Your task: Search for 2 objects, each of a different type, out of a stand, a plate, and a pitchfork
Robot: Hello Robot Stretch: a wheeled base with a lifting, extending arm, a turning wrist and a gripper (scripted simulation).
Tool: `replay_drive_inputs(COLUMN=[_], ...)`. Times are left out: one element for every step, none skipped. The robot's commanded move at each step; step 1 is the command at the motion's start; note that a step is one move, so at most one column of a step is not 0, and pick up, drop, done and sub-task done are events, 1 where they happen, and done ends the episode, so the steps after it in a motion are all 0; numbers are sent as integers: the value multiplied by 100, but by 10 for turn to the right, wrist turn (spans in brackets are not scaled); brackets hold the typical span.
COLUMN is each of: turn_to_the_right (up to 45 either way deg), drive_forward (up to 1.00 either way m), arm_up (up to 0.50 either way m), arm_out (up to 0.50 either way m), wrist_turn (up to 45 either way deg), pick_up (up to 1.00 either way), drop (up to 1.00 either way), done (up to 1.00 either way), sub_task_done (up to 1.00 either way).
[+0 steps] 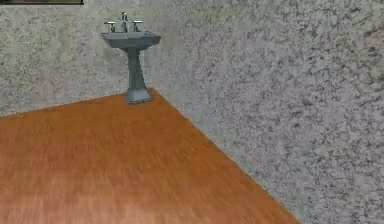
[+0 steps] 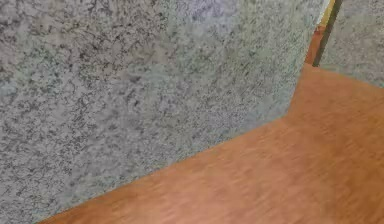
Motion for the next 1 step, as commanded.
replay_drive_inputs(turn_to_the_right=[450], drive_forward=[0], arm_up=[0], arm_out=[0], wrist_turn=[0], pick_up=[0], drop=[0], done=[0], sub_task_done=[0])
